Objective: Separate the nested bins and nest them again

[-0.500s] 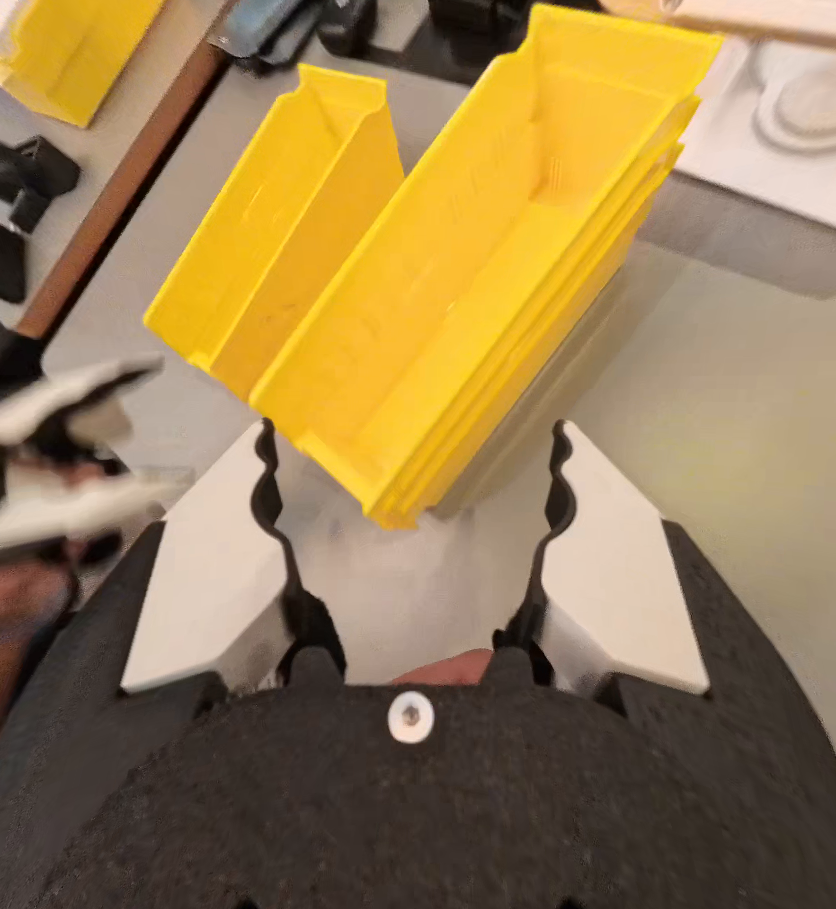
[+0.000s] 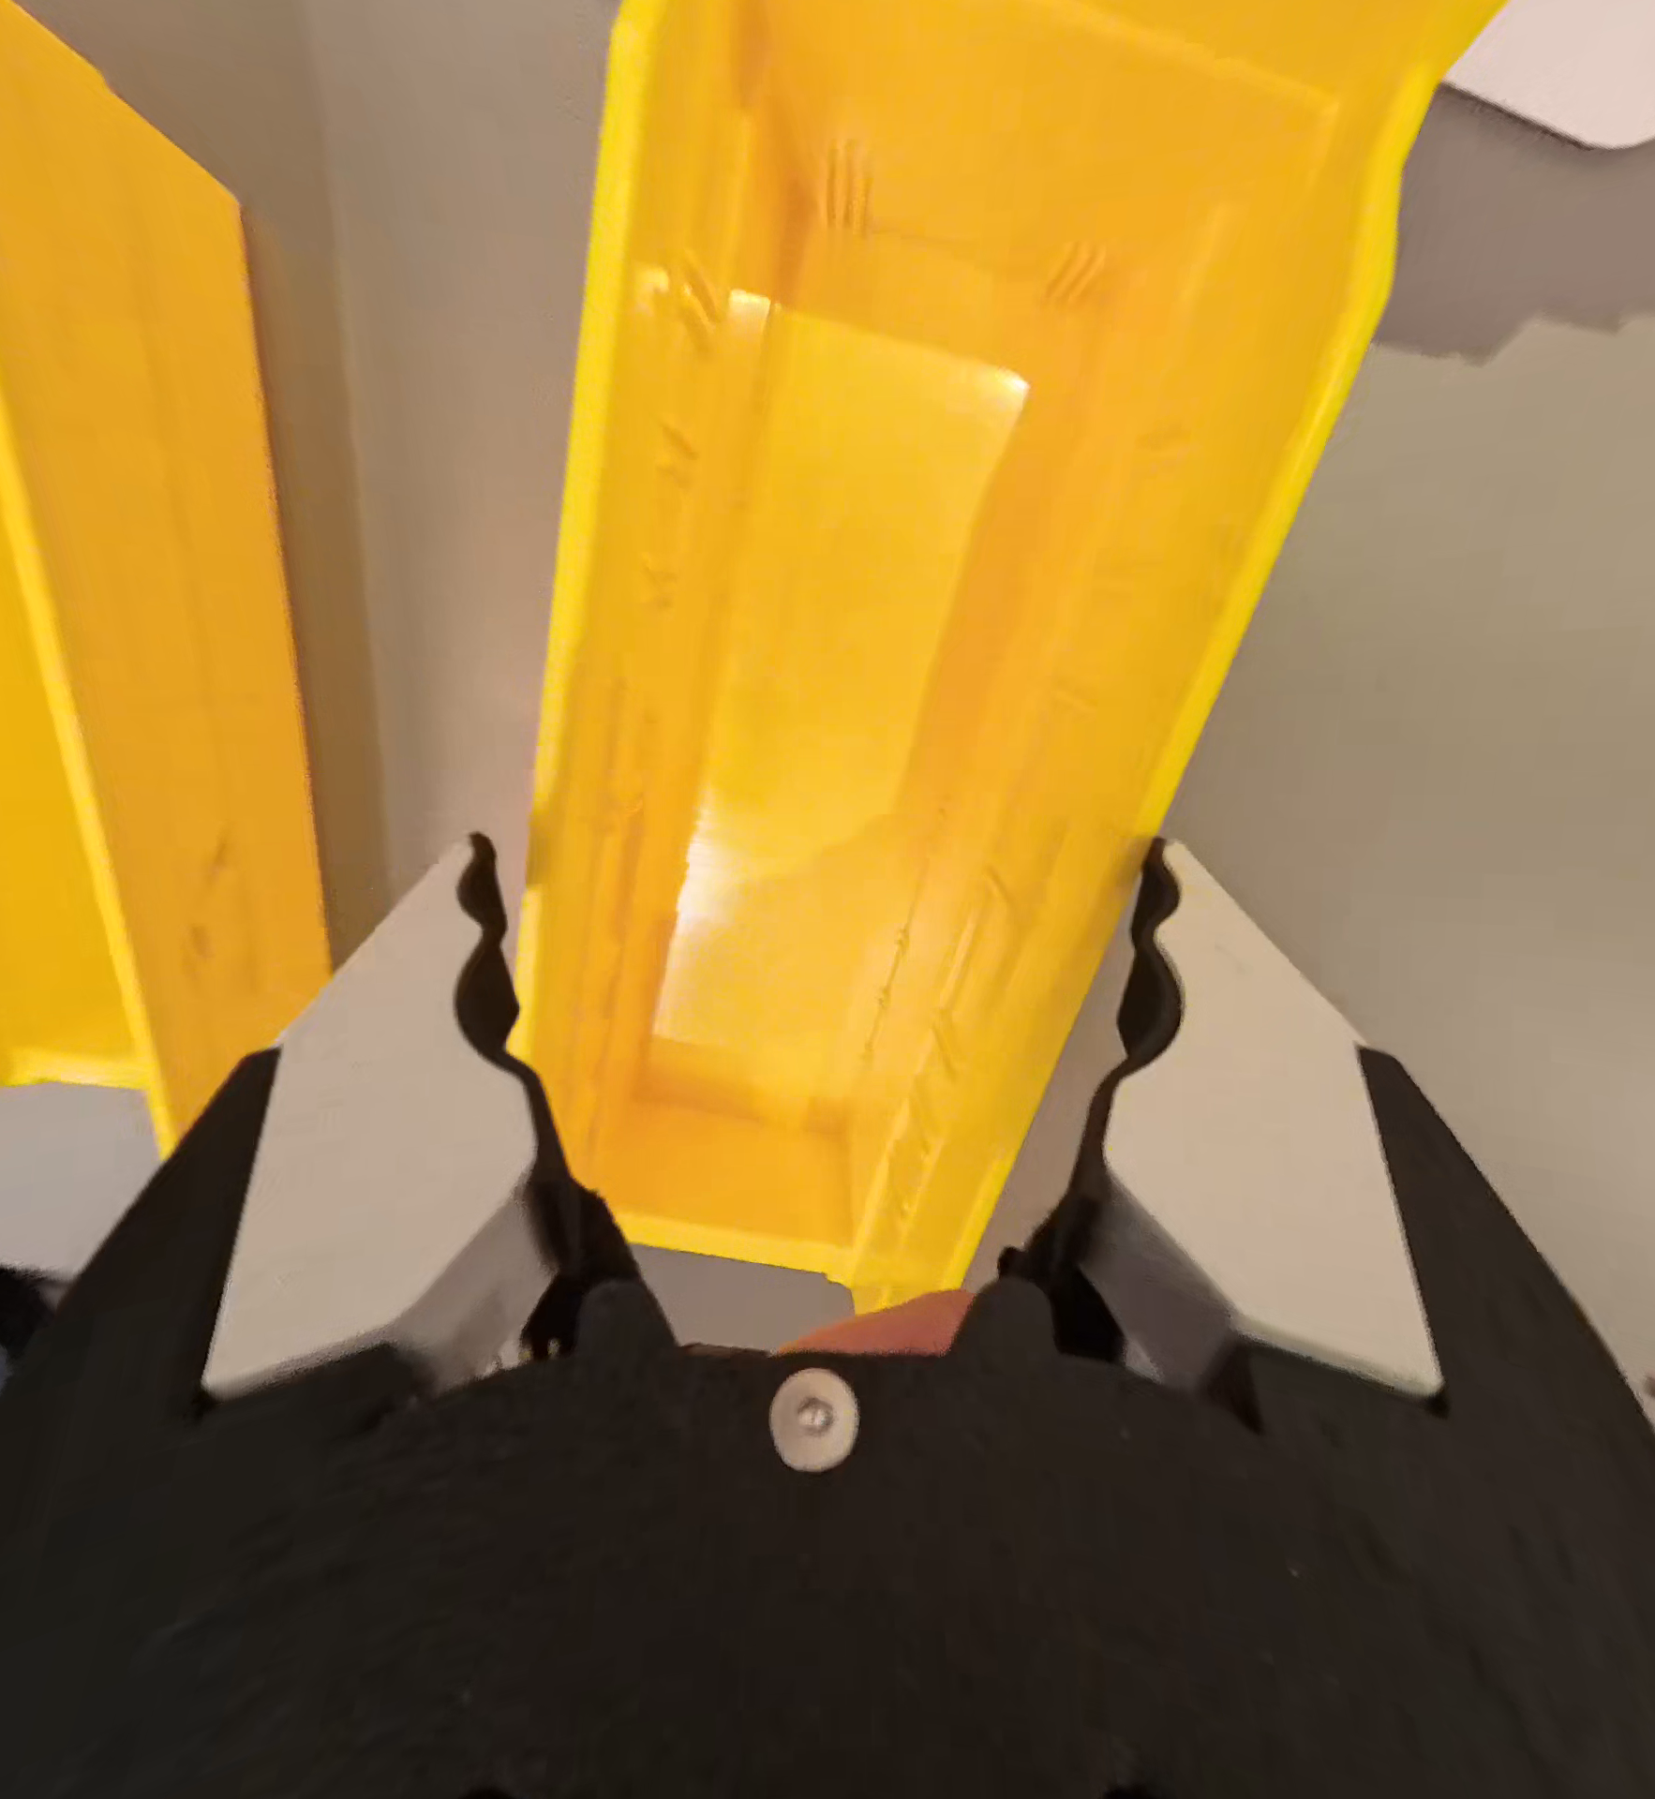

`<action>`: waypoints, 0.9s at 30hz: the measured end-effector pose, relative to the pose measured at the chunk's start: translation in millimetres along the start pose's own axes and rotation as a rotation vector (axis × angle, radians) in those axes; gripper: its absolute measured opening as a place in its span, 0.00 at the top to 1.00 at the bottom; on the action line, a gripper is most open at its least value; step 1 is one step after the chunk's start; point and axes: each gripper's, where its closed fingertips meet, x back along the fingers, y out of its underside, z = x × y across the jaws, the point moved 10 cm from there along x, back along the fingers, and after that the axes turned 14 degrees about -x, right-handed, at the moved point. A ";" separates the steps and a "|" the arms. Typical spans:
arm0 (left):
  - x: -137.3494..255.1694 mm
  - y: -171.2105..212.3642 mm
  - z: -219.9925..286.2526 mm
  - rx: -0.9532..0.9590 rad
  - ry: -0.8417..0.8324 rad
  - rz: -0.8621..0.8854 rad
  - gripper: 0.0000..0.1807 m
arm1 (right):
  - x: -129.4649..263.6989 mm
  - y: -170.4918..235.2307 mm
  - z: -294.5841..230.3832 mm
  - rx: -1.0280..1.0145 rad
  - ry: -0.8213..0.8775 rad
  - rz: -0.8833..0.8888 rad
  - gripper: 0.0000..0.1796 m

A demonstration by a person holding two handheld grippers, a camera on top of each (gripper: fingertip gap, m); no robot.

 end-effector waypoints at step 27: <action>-4.6 -5.8 12.8 0.012 0.081 -0.014 0.56 | 63.4 -8.1 9.1 0.056 0.088 -0.056 0.46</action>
